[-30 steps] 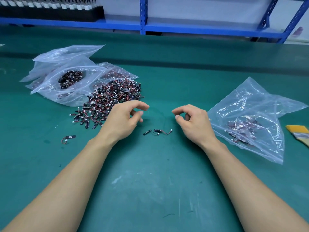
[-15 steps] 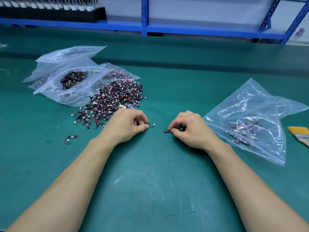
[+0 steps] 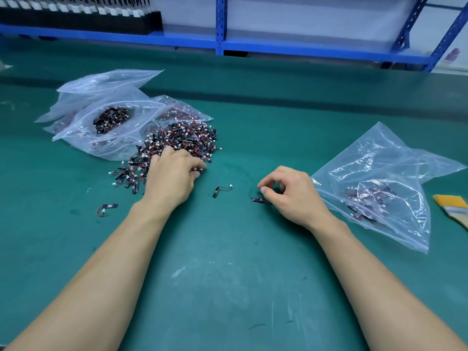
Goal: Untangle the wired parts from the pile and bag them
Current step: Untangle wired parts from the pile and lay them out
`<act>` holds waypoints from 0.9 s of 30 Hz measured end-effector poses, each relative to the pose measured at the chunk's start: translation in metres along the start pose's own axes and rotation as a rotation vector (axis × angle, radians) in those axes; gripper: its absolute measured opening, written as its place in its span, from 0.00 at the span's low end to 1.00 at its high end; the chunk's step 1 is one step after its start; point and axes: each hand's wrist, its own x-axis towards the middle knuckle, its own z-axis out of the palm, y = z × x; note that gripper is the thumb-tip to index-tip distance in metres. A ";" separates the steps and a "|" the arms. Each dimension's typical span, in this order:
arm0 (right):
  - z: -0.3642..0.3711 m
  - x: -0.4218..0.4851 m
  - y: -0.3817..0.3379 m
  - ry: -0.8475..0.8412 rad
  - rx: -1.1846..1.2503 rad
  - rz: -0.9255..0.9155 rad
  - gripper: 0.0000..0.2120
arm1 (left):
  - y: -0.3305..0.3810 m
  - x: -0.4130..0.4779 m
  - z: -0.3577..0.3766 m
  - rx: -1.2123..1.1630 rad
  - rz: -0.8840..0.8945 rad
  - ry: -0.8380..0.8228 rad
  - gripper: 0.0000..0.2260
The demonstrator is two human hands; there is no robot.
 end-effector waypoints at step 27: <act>-0.003 0.003 0.003 0.119 0.037 0.031 0.05 | 0.042 -0.017 -0.001 -0.870 0.223 -0.064 0.07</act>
